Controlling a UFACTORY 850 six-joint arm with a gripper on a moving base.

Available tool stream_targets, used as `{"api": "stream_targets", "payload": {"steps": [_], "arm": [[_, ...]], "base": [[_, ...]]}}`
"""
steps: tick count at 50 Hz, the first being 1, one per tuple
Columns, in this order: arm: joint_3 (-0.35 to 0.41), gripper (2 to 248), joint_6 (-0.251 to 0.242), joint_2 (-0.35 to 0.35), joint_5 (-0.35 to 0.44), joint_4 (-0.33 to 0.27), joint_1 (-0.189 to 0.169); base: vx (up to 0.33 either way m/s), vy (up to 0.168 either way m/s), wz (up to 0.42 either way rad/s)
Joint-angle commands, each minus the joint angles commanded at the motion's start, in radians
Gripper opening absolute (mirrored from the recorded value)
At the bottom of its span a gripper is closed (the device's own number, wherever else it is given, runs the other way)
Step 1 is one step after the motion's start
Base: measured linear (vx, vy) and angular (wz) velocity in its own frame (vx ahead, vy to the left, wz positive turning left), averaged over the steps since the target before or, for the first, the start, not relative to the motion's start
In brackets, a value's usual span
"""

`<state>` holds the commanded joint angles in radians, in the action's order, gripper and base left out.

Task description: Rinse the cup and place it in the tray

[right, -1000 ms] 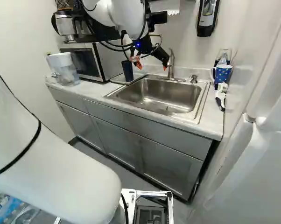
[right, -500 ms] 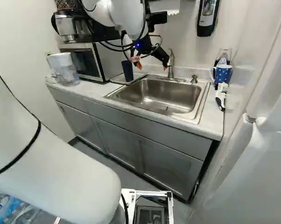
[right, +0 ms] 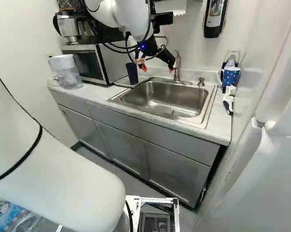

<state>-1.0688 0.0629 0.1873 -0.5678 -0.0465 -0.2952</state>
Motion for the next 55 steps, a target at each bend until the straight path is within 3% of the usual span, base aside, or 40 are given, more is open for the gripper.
{"api": "stream_targets", "payload": {"steps": [55], "arm": [[0.0,247,0.0,0.0,0.0,0.0,0.0]], "base": [[-0.071,0.035,-0.001]]}}
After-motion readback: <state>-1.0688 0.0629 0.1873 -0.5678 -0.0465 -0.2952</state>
